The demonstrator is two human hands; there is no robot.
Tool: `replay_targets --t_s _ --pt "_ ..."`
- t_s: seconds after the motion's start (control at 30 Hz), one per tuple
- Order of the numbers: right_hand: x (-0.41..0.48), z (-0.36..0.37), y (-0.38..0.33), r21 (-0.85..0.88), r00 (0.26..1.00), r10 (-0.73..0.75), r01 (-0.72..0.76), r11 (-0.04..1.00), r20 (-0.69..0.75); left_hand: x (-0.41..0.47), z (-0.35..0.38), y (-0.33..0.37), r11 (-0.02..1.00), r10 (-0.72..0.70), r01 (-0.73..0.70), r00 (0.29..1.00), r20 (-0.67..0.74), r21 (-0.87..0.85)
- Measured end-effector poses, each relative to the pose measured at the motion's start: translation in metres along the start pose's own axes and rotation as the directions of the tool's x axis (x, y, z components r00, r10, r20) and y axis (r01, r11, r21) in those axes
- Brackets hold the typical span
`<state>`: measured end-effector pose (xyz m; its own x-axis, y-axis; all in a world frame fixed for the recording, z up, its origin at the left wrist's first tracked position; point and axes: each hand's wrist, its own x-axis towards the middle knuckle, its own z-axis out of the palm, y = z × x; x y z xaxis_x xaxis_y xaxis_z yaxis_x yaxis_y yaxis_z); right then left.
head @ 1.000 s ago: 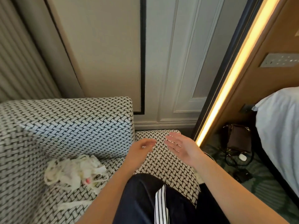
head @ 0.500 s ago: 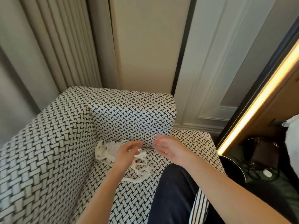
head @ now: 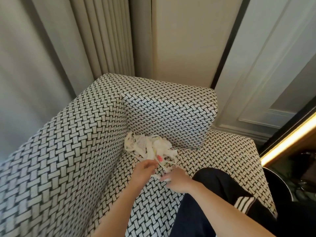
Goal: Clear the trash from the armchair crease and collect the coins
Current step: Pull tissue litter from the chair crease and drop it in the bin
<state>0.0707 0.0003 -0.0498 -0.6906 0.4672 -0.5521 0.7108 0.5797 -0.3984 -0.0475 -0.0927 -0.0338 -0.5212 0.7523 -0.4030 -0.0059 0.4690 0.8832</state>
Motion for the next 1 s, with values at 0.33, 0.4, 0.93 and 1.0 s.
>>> replay_targets --t_s 0.33,0.4,0.93,1.0 --pt "0.010 0.005 0.007 -0.098 0.997 0.004 0.004 0.995 0.076 0.004 0.013 -0.005 0.996 -0.093 0.093 0.994 -0.056 0.005" --pt "0.011 -0.001 0.010 -0.017 0.998 -0.006 0.008 1.000 0.066 0.005 0.017 -0.005 0.996 -0.091 0.091 0.993 -0.078 0.004" --pt "-0.006 -0.042 0.025 0.625 0.967 0.006 0.160 0.764 -0.255 0.027 0.019 -0.025 0.990 -0.102 0.060 0.932 -0.348 -0.128" --pt "-0.006 -0.047 0.030 0.657 0.937 0.033 0.218 0.722 -0.347 0.034 0.021 -0.022 0.989 -0.097 0.051 0.934 -0.342 -0.142"
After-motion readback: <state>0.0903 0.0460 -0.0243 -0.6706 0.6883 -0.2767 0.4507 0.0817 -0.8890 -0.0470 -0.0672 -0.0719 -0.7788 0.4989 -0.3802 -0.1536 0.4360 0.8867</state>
